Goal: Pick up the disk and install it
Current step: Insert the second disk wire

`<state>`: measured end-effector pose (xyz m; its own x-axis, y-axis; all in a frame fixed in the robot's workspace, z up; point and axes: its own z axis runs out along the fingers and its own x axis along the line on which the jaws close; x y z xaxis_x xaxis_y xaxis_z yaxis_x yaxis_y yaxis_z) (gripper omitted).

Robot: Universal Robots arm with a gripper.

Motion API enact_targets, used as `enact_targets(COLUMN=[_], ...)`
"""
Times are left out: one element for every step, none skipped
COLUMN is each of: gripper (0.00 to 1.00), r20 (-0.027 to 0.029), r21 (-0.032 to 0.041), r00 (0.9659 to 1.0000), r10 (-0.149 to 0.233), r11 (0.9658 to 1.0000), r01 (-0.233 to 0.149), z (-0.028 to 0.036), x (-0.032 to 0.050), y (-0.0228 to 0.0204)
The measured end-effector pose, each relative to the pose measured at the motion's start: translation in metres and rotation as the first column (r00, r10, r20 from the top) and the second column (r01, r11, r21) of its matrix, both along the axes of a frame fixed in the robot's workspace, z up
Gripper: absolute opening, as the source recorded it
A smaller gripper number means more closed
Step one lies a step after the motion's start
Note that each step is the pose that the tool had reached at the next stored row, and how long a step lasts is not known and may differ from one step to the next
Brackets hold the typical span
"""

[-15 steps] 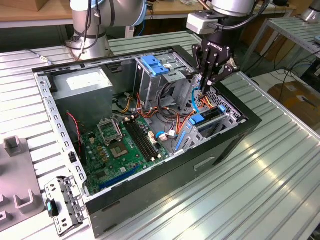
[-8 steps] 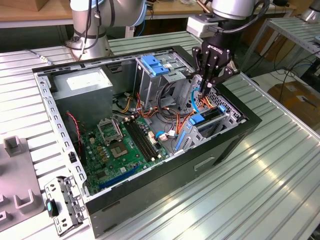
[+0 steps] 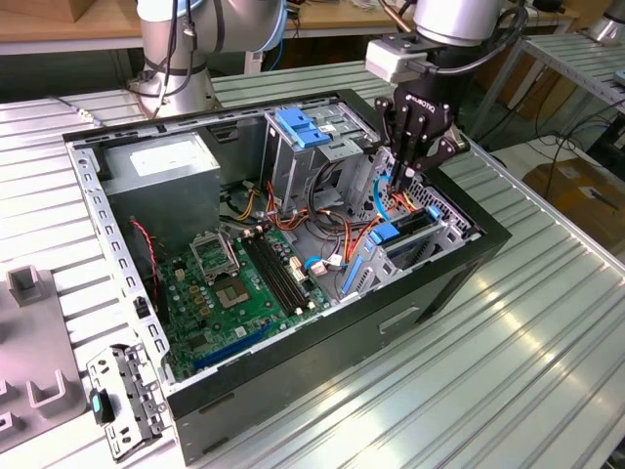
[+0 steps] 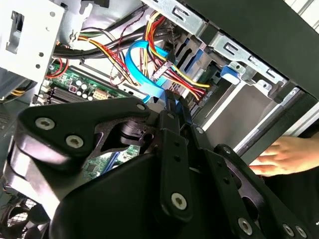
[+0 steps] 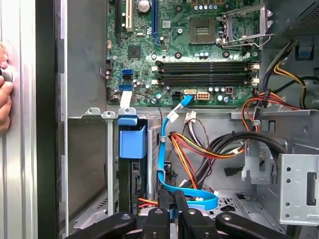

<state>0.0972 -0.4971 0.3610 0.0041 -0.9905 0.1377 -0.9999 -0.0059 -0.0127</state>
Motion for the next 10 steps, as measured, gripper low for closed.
enact_targets(gripper=[0.16,0.16,0.16,0.16,0.16,0.16,0.16,0.16,0.16,0.16], r20=[0.001,0.0019,0.0033,0.0034,0.0034,0.0037,0.0049,0.0087,0.0118,0.0197], r21=[0.0008,0.0011,0.0015,0.0015,0.0014,0.0014,0.0014,0.0017,0.0021,0.0032], r00=[1.0,1.0,1.0,1.0,1.0,1.0,1.0,0.9999,0.9999,0.9998], r10=[0.002,0.004,0.005,0.005,0.005,0.005,0.006,0.006,0.007,0.009], r11=[1.0,1.0,1.0,1.0,1.0,1.0,1.0,1.0,1.0,1.0], r01=[-0.002,-0.004,-0.005,-0.005,-0.005,-0.005,-0.006,-0.006,-0.007,-0.009], z=[-0.0002,-0.0004,-0.0005,-0.0005,-0.0004,-0.0004,-0.0004,-0.0006,-0.0006,-0.0009], x=[-0.0008,-0.0014,-0.0019,-0.0019,-0.0019,-0.002,-0.0026,-0.0038,-0.0045,-0.0058], y=[-0.0009,-0.0014,-0.0018,-0.0018,-0.0018,-0.0018,-0.0019,-0.0022,-0.0023,-0.0028])
